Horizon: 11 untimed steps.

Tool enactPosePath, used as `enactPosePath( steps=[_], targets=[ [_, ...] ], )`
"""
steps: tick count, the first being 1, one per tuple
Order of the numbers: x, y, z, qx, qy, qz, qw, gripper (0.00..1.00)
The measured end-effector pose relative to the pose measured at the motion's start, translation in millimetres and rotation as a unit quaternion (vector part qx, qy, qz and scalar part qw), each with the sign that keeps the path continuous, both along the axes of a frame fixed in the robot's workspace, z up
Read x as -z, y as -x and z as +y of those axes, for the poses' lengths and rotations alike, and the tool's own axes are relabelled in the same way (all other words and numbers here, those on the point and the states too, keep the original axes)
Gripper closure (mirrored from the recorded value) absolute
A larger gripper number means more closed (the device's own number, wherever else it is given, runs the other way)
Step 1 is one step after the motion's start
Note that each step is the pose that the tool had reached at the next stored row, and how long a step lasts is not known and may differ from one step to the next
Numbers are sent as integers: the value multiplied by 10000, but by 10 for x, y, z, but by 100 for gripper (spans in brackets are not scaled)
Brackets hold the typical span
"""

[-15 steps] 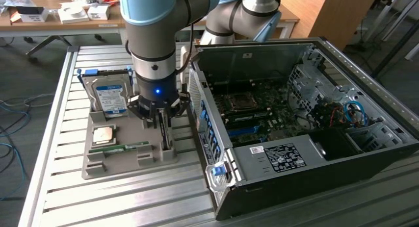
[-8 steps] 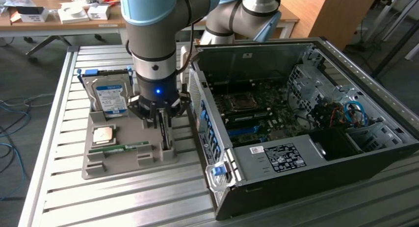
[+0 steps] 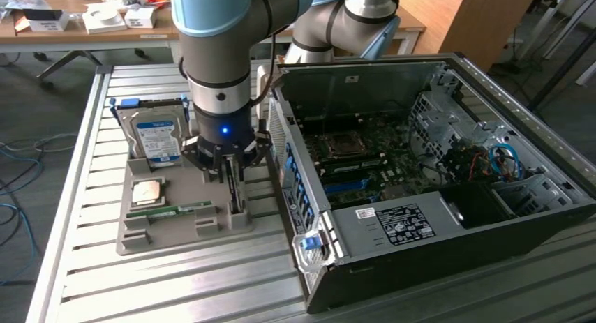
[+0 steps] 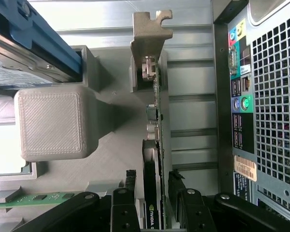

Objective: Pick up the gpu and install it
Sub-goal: 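Pick up the gpu and move the gpu toward the slot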

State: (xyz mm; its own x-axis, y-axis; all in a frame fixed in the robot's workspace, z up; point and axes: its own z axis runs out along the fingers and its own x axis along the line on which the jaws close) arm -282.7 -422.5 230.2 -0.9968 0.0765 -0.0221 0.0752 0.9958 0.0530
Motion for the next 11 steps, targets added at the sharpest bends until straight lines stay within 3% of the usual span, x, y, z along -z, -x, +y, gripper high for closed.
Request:
enactPosePath(
  steps=[11],
  targets=[
    [1,-9,0,0,-1,-1,10000,60]
  ],
)
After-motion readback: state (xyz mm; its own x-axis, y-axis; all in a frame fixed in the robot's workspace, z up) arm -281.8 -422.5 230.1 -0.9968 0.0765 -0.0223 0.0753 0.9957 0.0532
